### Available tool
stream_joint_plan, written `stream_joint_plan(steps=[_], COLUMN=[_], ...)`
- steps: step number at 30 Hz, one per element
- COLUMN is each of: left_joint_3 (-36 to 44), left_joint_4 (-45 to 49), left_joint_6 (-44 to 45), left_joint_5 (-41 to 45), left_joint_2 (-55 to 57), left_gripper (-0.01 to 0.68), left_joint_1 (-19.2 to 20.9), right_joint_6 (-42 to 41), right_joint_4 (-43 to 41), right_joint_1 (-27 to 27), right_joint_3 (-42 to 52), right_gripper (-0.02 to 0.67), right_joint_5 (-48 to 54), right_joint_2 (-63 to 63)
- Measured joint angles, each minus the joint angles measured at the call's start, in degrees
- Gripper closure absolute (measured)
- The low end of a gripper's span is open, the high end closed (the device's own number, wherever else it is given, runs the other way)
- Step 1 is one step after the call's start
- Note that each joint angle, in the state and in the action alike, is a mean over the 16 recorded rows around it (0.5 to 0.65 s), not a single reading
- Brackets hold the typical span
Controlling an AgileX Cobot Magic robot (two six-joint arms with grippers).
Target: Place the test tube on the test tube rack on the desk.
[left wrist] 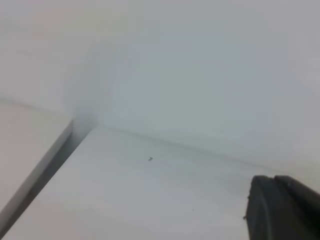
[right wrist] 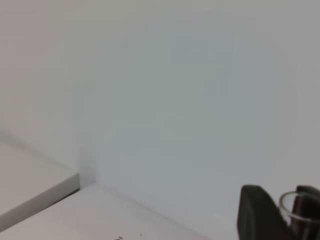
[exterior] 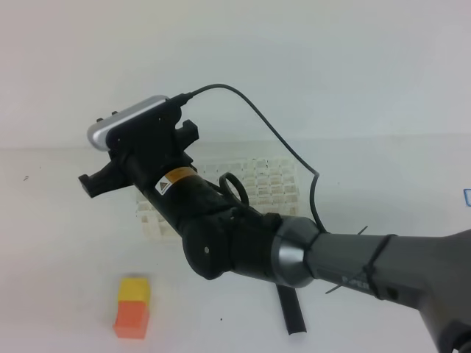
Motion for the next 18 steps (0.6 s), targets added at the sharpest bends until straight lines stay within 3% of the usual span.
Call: stream_joint_plan(steps=[18], left_joint_3=[0.0], left_joint_4=[-0.3], left_joint_6=[0.1], left_joint_5=[0.1], left_joint_2=[0.0], left_gripper=[0.673], left_joint_1=[1.5], right_joint_6=[-2.9], right_joint_4=[3.0], right_joint_1=[0.8], right_joint_3=[0.6], right_gripper=[0.527], right_joint_5=[-2.5], right_joint_2=[1.7])
